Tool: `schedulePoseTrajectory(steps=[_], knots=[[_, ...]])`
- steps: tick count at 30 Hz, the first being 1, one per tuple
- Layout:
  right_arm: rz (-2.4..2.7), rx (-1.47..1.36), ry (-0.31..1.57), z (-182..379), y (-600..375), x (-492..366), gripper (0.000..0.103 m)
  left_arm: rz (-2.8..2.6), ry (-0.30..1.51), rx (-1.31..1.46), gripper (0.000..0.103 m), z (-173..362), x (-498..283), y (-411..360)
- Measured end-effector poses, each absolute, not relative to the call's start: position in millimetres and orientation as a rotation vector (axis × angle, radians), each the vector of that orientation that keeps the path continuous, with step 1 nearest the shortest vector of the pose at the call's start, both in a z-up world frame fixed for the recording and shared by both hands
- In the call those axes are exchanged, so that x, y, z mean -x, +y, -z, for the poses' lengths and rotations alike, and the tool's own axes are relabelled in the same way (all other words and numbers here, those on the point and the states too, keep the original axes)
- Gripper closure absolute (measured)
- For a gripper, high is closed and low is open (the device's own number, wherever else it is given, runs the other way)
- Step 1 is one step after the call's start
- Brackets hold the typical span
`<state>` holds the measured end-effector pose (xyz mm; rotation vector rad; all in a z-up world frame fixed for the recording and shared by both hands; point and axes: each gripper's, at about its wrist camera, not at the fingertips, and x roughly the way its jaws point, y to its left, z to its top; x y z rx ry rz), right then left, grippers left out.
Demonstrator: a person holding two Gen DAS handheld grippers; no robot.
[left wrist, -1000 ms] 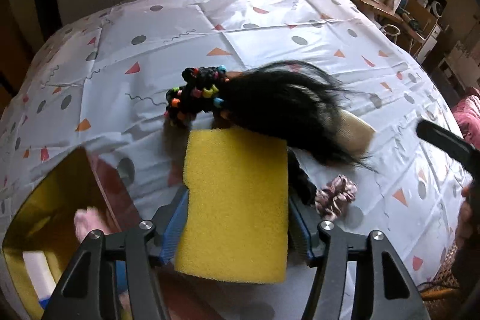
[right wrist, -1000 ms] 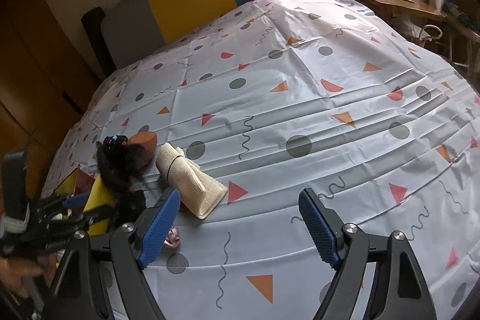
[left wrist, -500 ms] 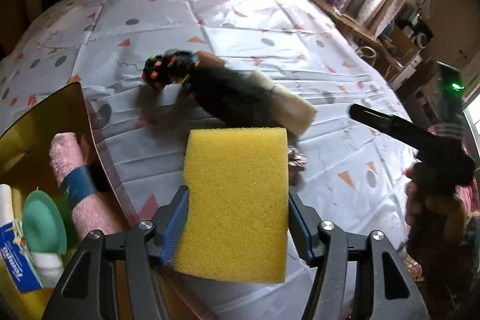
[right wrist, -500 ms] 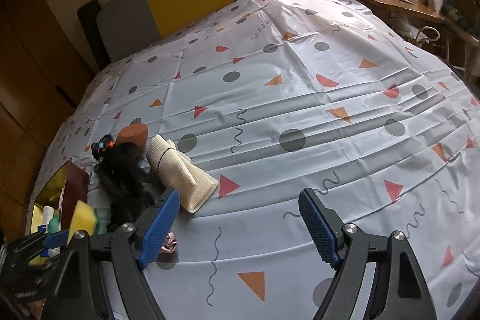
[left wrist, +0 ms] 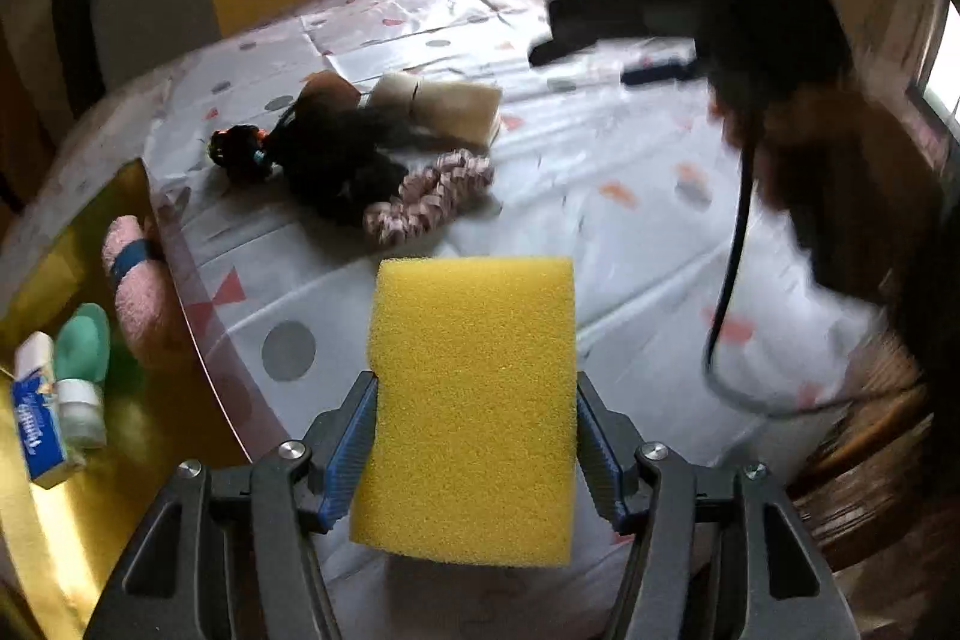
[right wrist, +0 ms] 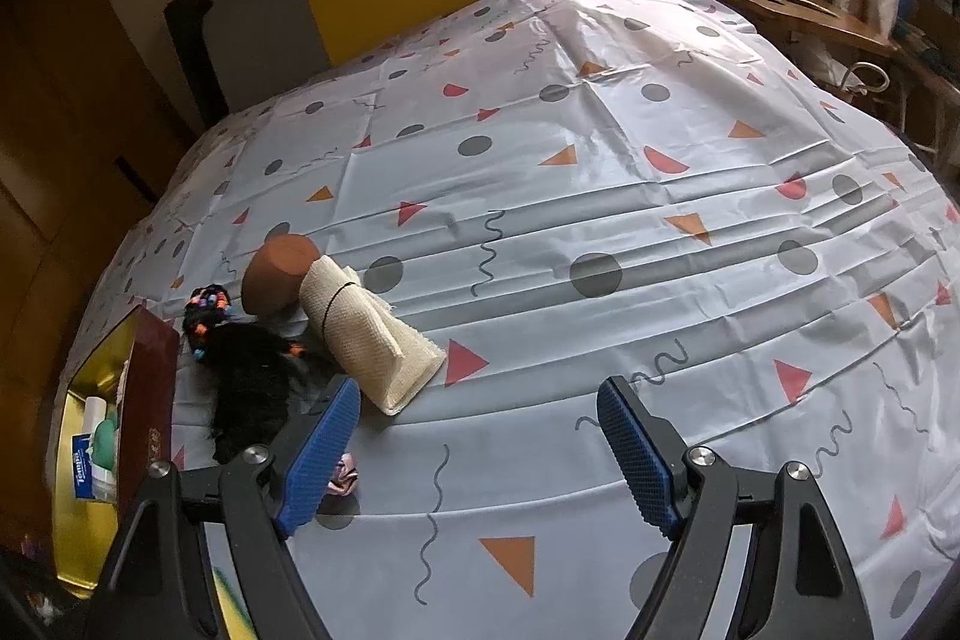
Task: Organize soft objects
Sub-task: 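Lift the yellow sponge with the left tool while the right tool grasps the black beaded hair piece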
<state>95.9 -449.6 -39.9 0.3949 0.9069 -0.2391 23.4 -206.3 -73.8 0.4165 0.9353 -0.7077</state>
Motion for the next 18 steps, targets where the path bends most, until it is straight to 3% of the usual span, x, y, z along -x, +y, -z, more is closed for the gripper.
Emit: schedulePoseTrajectory(steps=[18], knots=[[0.155,-0.319,0.926,42.2,-427.2,-101.8,0.026,0.656,0.813,-0.446,0.041,89.2,-7.2,-203.7]])
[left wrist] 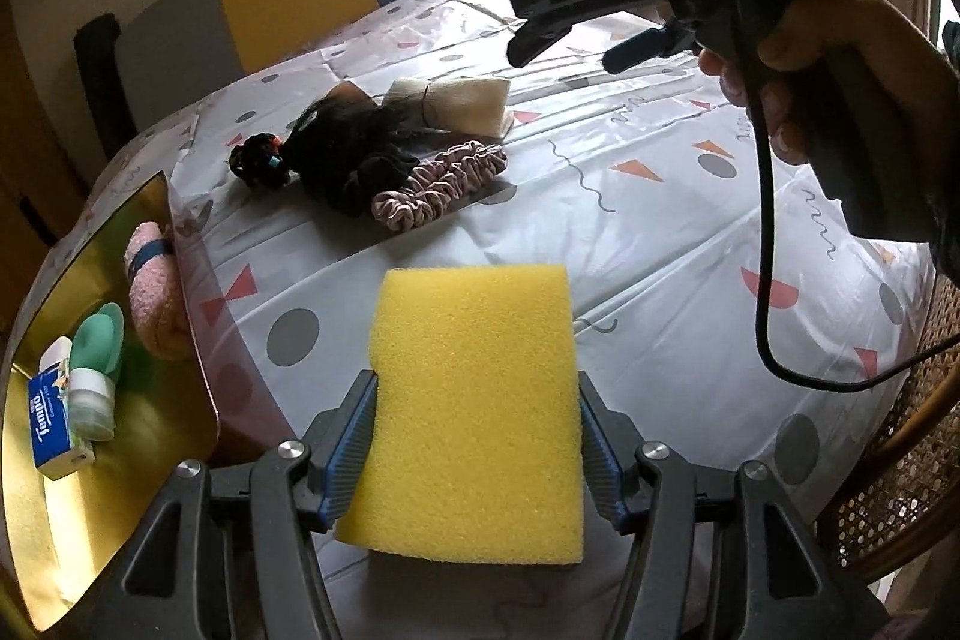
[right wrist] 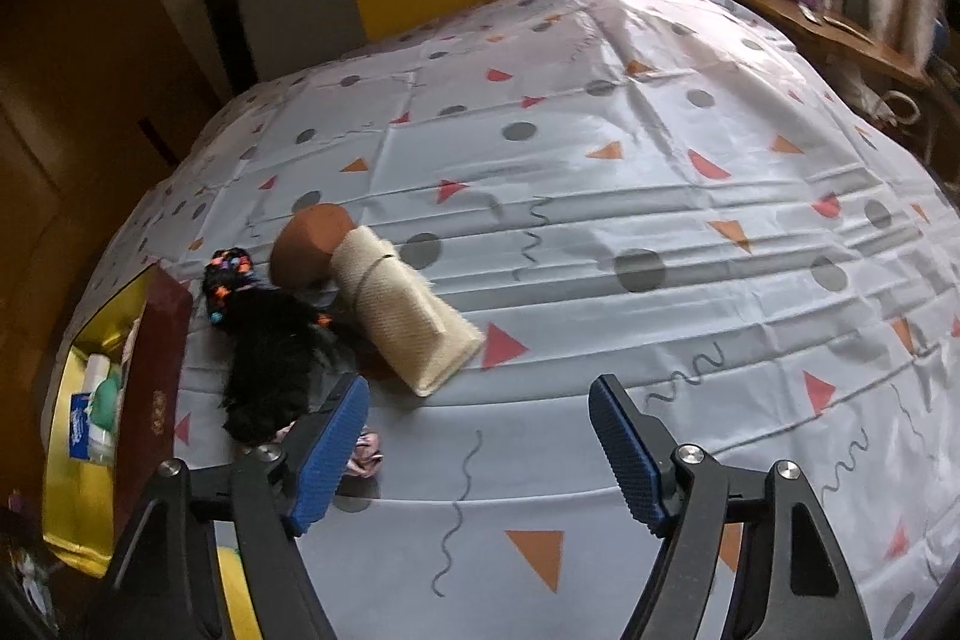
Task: Organize soft objects
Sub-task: 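Lift the yellow sponge with the left tool while the right tool grasps the black beaded hair piece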
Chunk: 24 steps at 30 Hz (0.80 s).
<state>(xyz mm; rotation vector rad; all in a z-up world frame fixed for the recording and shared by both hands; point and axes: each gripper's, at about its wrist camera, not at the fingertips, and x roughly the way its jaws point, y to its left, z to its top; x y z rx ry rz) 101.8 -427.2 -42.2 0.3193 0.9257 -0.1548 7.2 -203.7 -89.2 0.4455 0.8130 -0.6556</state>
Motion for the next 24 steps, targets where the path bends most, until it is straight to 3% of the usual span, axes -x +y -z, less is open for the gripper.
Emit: schedulePoseTrajectory(steps=[7,14,19,21,23,24], knots=[[-0.119,-0.25,0.975,35.5,-381.2,-124.3,0.034,0.67,0.801,-0.429,0.041,88.7,-6.8,-200.0],[-0.316,0.071,1.027,20.3,-294.5,-188.9,0.036,0.678,0.787,-0.415,0.041,89.7,-6.3,-197.6],[-0.33,0.298,1.111,45.3,-246.0,-240.9,0.036,0.686,0.788,-0.403,0.041,89.8,-7.6,-195.9],[-0.33,0.351,1.162,64.1,-236.7,-255.3,0.042,0.688,0.788,-0.399,0.041,89.7,-7.8,-195.5],[-0.29,0.395,1.215,86.8,-233.9,-263.5,0.071,0.692,0.787,-0.398,0.041,89.9,-7.7,-195.1],[-0.286,0.386,1.222,90.8,-235.1,-264.2,0.072,0.692,0.786,-0.399,0.041,90.0,-7.4,-195.3]])
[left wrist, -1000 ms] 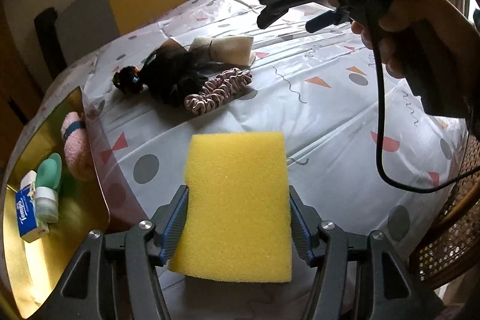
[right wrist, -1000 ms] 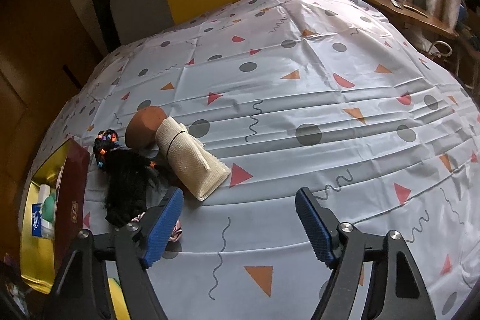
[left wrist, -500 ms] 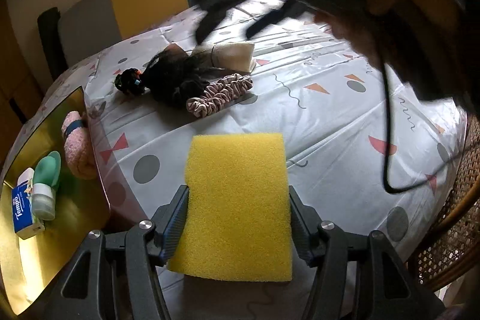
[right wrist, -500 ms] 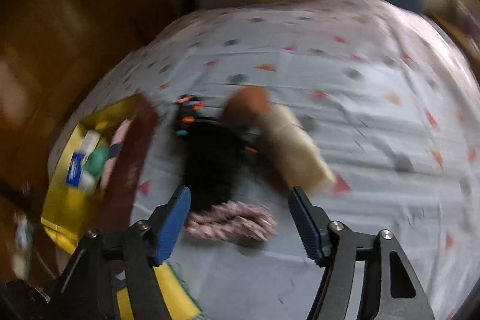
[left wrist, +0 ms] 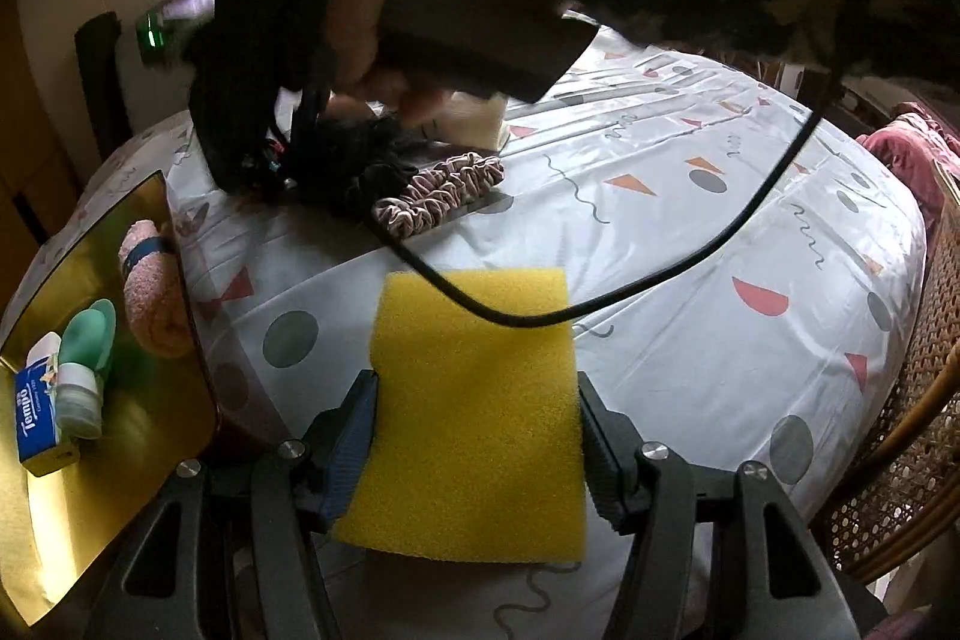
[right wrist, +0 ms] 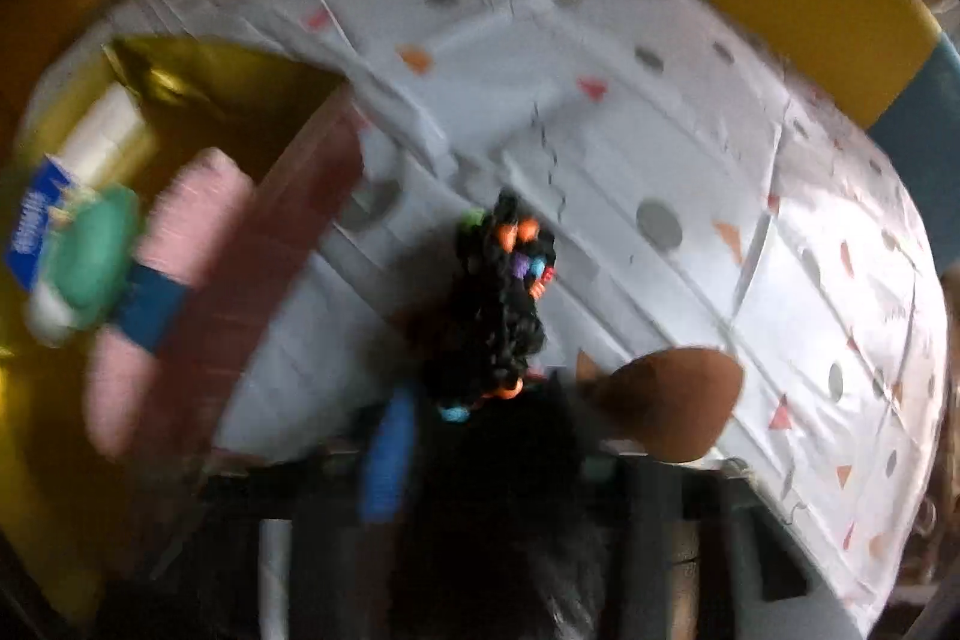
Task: Organize soft objects
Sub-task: 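Lift the yellow sponge with the left tool while the right tool grasps the black beaded hair piece, then lower the yellow sponge into the gold tray with the left tool while the right tool holds the hair piece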
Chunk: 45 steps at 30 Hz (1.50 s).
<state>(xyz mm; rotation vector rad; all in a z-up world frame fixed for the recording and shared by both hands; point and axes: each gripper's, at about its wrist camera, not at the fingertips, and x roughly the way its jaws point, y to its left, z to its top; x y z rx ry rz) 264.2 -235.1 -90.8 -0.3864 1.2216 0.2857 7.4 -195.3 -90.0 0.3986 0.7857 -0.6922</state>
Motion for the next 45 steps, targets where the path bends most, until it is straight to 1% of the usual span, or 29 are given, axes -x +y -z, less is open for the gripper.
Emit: schedulePoseTrajectory(steps=[1,3,8,12,15,17,20,23,26,29,30,33,34,36,45], knots=[[-0.281,0.371,1.199,88.7,-236.3,-262.9,0.078,0.692,0.785,-0.4,0.041,90.0,-7.0,-195.4],[-0.285,0.329,1.158,75.7,-240.0,-256.8,0.081,0.693,0.786,-0.394,0.041,89.6,-6.9,-195.1],[-0.283,0.233,1.04,25.2,-261.3,-221.9,0.082,0.686,0.787,-0.391,0.041,89.2,-7.2,-195.3],[-0.228,0.165,1.015,-0.2,-289.0,-186.2,0.082,0.68,0.79,-0.389,0.041,88.4,-6.5,-194.9],[-0.16,0.087,1.02,-7.8,-320.7,-150.8,0.081,0.674,0.795,-0.386,0.041,87.5,-7.4,-194.7],[-0.113,0.009,1.038,-2.0,-345.5,-129.6,0.081,0.672,0.797,-0.386,0.041,87.2,-7.2,-194.3],[-0.014,-0.156,1.069,20.8,-387.1,-101.5,0.081,0.668,0.8,-0.386,0.041,87.2,-6.9,-194.7],[0.111,-0.308,1.12,59.3,-425.5,-83.5,0.08,0.664,0.803,-0.39,0.041,87.3,-7.1,-195.0],[0.185,-0.414,1.159,82.0,-449.2,-74.4,0.08,0.659,0.804,-0.4,0.041,87.4,-7.3,-195.1],[0.18,-0.378,1.12,76.9,-447.8,-75.6,0.08,0.653,0.806,-0.403,0.041,87.5,-7.0,-196.2],[0.17,-0.381,1.138,80.7,-445.0,-77.4,0.08,0.652,0.806,-0.406,0.041,87.5,-6.7,-196.6],[0.18,-0.249,1.18,87.5,-430.0,-82.9,0.076,0.652,0.801,-0.421,0.042,87.3,-5.3,-197.8],[0.171,-0.246,1.208,92.8,-427.5,-84.3,0.075,0.652,0.803,-0.414,0.042,86.1,-5.9,-196.9],[0.171,-0.231,1.202,93.2,-425.5,-83.9,0.073,0.646,0.805,-0.4,0.042,83.3,-8.0,-194.8],[0.167,-0.208,1.203,94.9,-418.2,-85.5,0.073,0.622,0.786,-0.301,0.042,48.5,-11.9,-180.8]])
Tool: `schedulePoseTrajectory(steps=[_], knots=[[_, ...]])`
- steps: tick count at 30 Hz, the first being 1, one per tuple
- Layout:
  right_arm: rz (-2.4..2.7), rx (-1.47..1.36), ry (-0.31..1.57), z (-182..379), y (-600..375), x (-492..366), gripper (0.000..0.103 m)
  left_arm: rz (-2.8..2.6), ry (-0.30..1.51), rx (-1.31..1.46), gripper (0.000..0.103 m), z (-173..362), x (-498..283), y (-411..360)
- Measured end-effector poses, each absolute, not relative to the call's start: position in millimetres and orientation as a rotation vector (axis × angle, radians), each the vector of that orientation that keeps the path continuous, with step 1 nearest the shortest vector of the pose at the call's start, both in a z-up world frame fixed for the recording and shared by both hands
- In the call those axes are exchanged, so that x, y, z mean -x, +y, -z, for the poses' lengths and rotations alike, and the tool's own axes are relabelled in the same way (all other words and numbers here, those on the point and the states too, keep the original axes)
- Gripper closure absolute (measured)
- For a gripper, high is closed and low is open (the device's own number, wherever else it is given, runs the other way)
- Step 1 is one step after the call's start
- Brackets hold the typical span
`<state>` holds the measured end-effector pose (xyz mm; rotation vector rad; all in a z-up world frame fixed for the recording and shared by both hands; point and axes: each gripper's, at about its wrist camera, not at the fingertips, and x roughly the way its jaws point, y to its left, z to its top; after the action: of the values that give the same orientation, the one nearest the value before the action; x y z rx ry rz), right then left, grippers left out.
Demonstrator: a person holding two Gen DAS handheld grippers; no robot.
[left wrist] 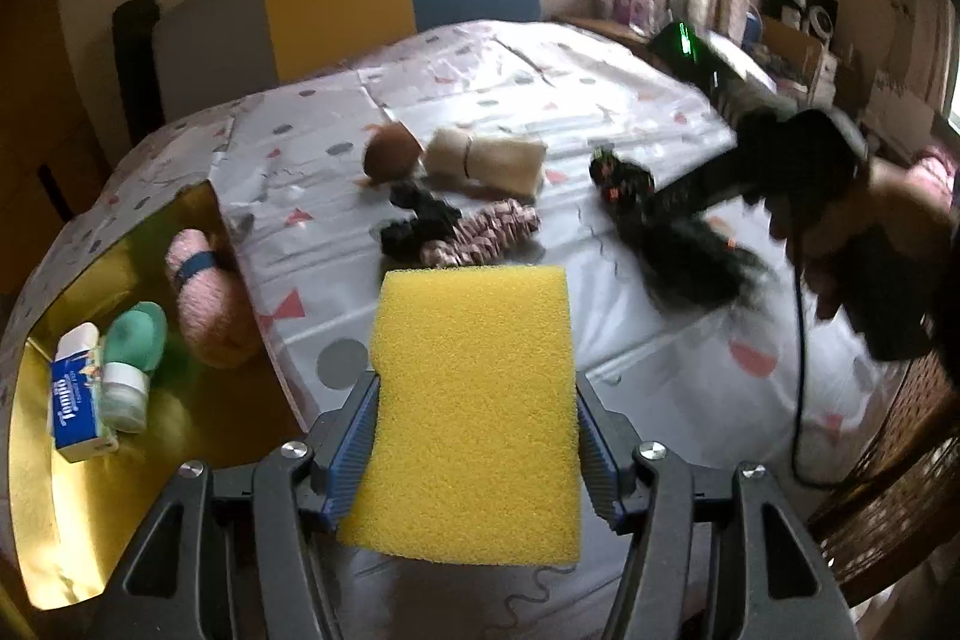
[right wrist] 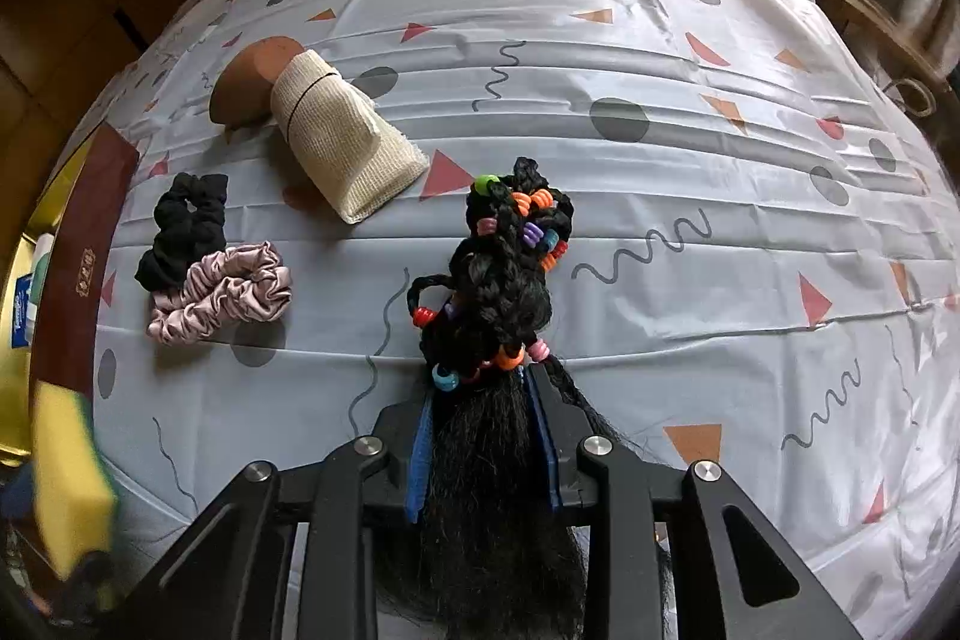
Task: Organize soft objects
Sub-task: 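Lower the yellow sponge into the gold tray with the left tool while the right tool holds the hair piece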
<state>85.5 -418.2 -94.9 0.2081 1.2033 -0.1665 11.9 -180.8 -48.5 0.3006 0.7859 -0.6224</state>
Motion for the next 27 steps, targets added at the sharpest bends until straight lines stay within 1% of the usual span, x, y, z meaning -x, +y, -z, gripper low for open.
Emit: schedulePoseTrajectory(steps=[5,10,19,27], knots=[[0.169,-0.114,1.195,94.0,-409.0,-80.3,0.077,0.607,0.772,-0.228,0.042,21.8,-14.5,-168.7],[0.169,-0.091,1.191,94.0,-406.7,-79.2,0.077,0.577,0.773,-0.157,0.042,3.0,-20.9,-149.8],[0.168,-0.083,1.191,95.1,-407.7,-79.9,0.077,0.489,0.776,-0.068,0.042,-12.4,-33.8,-106.8],[0.168,-0.037,1.185,96.6,-401.0,-81.1,0.078,0.372,0.79,0.069,0.042,-19.6,-51.2,-36.1]])
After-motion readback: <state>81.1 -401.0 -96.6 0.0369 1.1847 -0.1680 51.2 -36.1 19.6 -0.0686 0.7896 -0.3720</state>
